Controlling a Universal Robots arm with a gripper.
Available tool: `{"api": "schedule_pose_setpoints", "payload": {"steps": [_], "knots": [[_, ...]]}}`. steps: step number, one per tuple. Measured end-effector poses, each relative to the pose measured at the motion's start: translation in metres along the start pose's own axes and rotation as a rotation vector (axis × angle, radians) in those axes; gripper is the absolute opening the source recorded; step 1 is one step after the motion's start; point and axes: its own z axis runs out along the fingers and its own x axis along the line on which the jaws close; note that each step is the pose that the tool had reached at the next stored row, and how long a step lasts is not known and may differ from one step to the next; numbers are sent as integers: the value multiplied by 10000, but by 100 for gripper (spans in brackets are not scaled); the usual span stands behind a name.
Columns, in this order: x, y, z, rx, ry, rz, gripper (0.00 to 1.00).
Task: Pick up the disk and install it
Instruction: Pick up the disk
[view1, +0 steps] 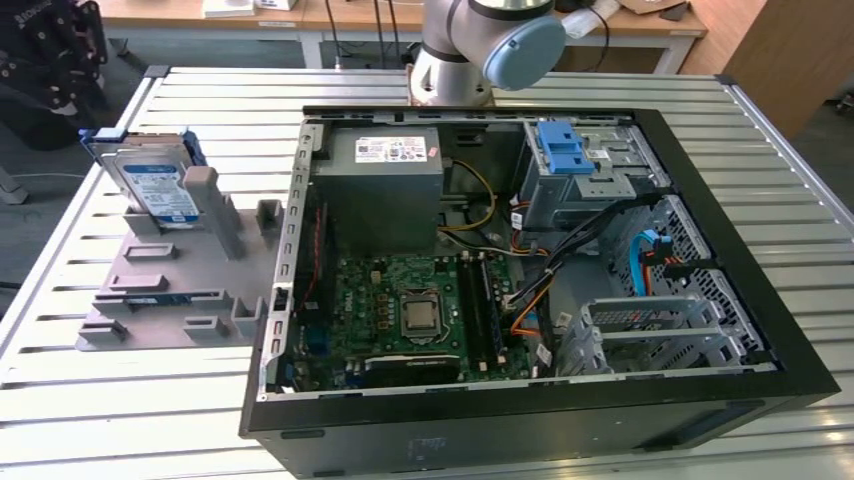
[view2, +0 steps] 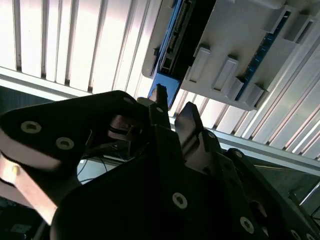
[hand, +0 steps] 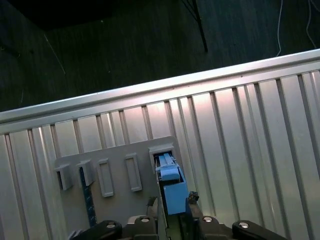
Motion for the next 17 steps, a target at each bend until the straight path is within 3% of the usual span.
{"api": "schedule_pose_setpoints", "payload": {"steps": [6, 9, 10, 14, 17], "knots": [[0, 0, 13, 7, 30, -2, 53], [-6, 1, 40, 52, 221, -2, 65], [-9, 2, 52, 66, 279, -2, 65], [-10, 1, 104, 82, 290, -21, 65], [-10, 2, 134, 150, 275, -183, 65]]}}
